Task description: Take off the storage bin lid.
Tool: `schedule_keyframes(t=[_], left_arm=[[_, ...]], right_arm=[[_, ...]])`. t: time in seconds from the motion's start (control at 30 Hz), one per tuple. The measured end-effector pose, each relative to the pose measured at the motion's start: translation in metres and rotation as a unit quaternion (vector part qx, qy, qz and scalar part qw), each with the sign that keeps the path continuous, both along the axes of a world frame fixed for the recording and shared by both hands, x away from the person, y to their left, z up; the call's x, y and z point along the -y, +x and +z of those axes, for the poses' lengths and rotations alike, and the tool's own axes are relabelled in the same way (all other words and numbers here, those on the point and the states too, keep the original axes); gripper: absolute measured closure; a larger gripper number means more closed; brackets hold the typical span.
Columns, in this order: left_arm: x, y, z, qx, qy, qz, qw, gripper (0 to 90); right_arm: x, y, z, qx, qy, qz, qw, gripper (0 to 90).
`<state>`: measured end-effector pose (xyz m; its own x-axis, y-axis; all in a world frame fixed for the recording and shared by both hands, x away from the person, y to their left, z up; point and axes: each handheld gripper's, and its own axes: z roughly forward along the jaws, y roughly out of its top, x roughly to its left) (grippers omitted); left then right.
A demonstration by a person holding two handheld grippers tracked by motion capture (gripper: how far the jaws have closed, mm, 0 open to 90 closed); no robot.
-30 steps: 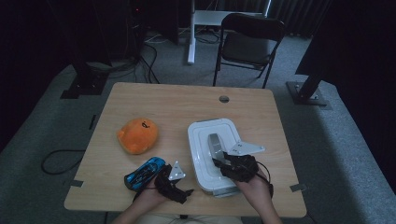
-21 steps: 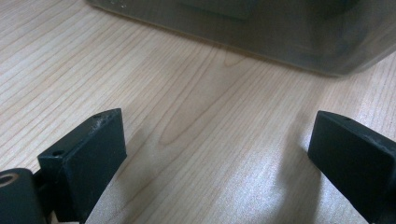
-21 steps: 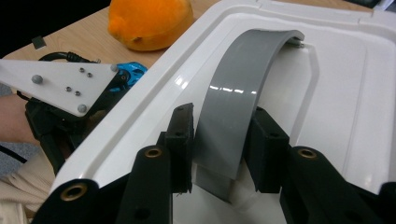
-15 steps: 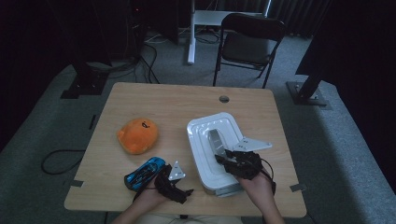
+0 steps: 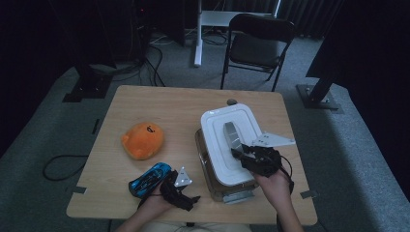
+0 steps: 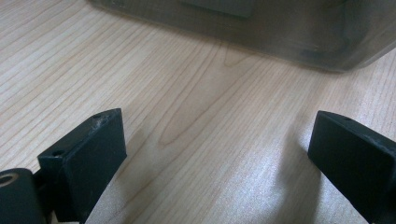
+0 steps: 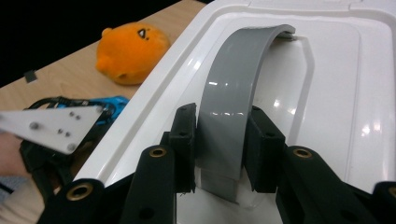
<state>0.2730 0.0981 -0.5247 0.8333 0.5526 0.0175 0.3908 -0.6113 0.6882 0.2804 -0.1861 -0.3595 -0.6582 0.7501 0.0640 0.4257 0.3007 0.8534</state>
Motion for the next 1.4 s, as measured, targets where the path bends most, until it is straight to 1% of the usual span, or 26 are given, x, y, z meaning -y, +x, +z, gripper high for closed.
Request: schedule_keyframes(t=[0.1,0.13,0.23,0.3,0.43,0.47,0.63,0.73,0.77,0.9,1.0,1.23,1.33,1.4], left_arm=[[0.000,0.000,0.000,0.000,0.000,0.000,1.0000,4.8],[0.000,0.000,0.000,-0.001,0.001,-0.001,1.0000,4.8],[0.000,0.000,0.000,0.000,0.000,0.000,1.0000,4.8],[0.000,0.000,0.000,0.000,0.000,0.000,1.0000,4.8],[0.000,0.000,0.000,0.000,0.000,0.000,1.0000,4.8],[0.000,0.000,0.000,0.000,0.001,0.000,1.0000,4.8],[0.000,0.000,0.000,0.000,0.001,0.000,1.0000,4.8],[0.000,0.000,0.000,0.000,0.001,0.000,1.0000,4.8],[0.000,0.000,0.000,0.000,0.001,-0.001,1.0000,4.8],[0.000,0.000,0.000,0.000,0.001,0.000,1.0000,4.8],[0.000,0.000,0.000,0.001,0.000,0.000,1.0000,4.8],[0.000,0.000,0.000,0.001,0.000,0.000,1.0000,4.8],[0.000,0.000,0.000,0.001,0.001,0.000,1.0000,4.8],[0.000,0.000,0.000,0.001,0.002,0.000,1.0000,4.8]], right_arm=[[0.004,0.003,0.003,0.003,0.003,-0.006,1.0000,67.8],[0.010,0.007,0.005,0.007,0.007,-0.013,0.9999,67.9],[0.014,0.010,0.006,0.008,0.008,-0.019,0.9998,67.9],[0.020,0.014,0.008,0.008,0.013,-0.029,0.9995,68.1],[0.027,0.018,0.009,0.012,0.013,-0.038,0.9991,68.1],[0.031,0.021,0.009,0.013,0.011,-0.047,0.9988,68.1],[0.045,0.028,0.012,0.013,0.011,-0.068,0.9976,68.2],[0.048,0.029,0.012,0.014,0.012,-0.072,0.9972,68.2],[0.055,0.031,0.013,0.015,0.018,-0.081,0.9964,68.2],[0.068,0.036,0.014,0.020,0.020,-0.103,0.9943,68.3],[0.077,0.040,0.013,0.016,0.017,-0.114,0.9932,68.4],[0.096,0.053,0.002,0.005,0.013,-0.148,0.9889,68.4],[0.101,0.056,-0.001,0.002,0.013,-0.155,0.9878,68.5],[0.107,0.060,-0.008,-0.002,0.010,-0.167,0.9859,68.6]])
